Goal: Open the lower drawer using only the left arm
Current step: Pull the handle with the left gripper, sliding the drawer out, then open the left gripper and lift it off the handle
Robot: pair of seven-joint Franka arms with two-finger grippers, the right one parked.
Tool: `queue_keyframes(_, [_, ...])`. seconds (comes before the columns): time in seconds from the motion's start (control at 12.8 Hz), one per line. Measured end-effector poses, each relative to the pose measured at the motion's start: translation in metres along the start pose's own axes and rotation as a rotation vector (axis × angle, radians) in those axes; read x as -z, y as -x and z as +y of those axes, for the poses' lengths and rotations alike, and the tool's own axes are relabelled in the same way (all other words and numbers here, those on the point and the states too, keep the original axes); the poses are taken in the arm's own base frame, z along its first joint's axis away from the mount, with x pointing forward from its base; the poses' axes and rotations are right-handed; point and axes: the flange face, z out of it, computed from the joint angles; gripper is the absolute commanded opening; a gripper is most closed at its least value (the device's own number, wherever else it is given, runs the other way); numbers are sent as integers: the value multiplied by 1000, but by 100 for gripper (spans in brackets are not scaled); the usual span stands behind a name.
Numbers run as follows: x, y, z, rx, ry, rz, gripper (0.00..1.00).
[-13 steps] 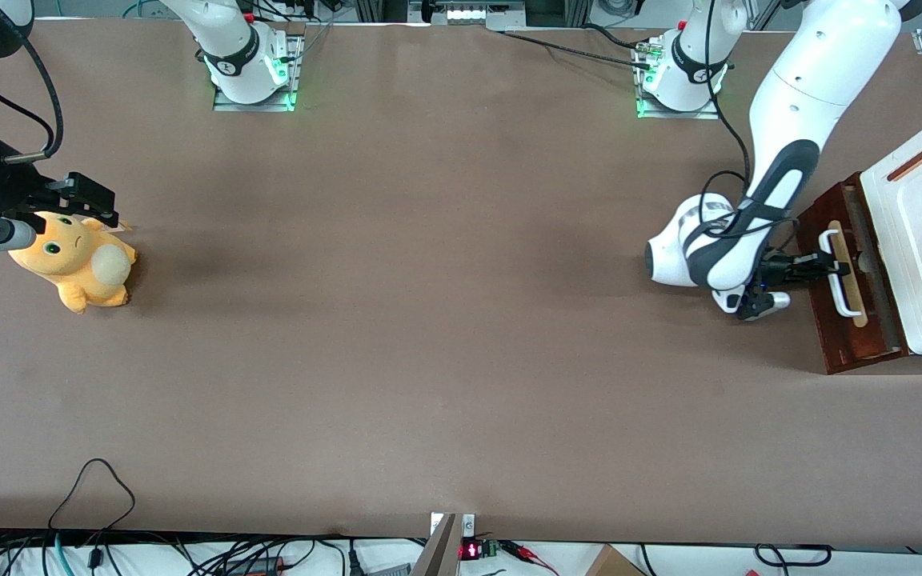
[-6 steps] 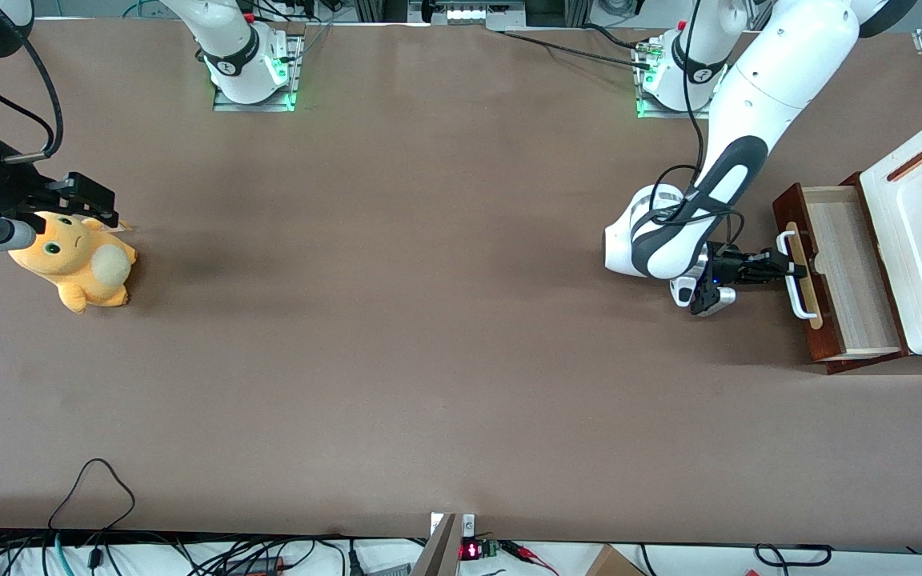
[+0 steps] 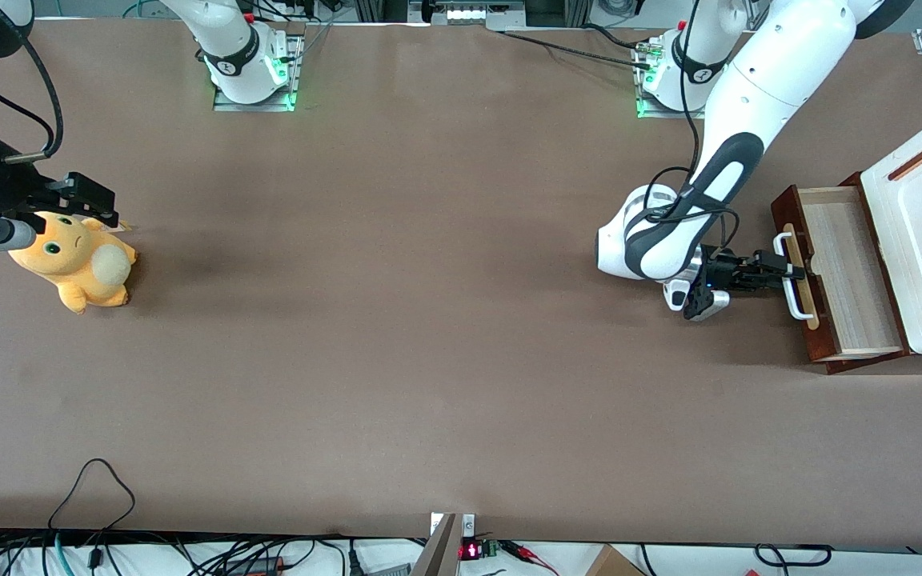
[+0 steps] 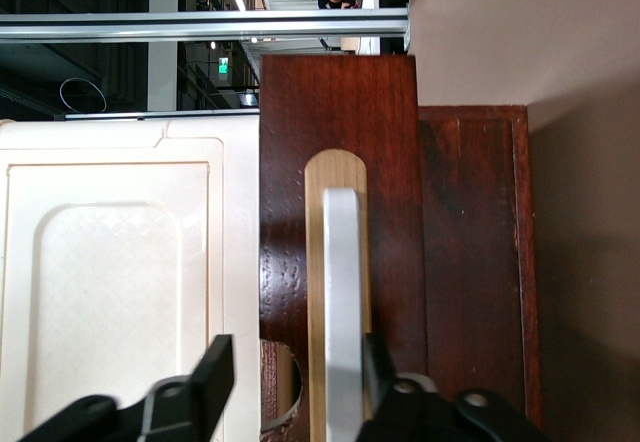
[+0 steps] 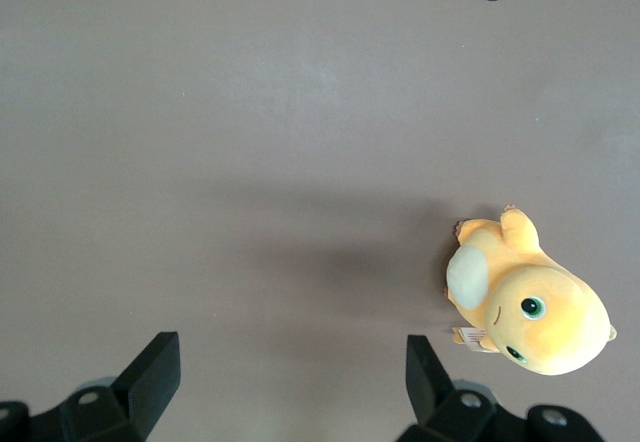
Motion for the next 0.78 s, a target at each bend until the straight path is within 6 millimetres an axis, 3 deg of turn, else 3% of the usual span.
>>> queue_keyframes(0.31, [22, -18, -27, 29, 162, -19, 100])
queue_keyframes(0.62, [38, -47, -114, 32, 466, -123, 100])
queue_keyframes(0.78, [34, -53, -166, 26, 631, -157, 100])
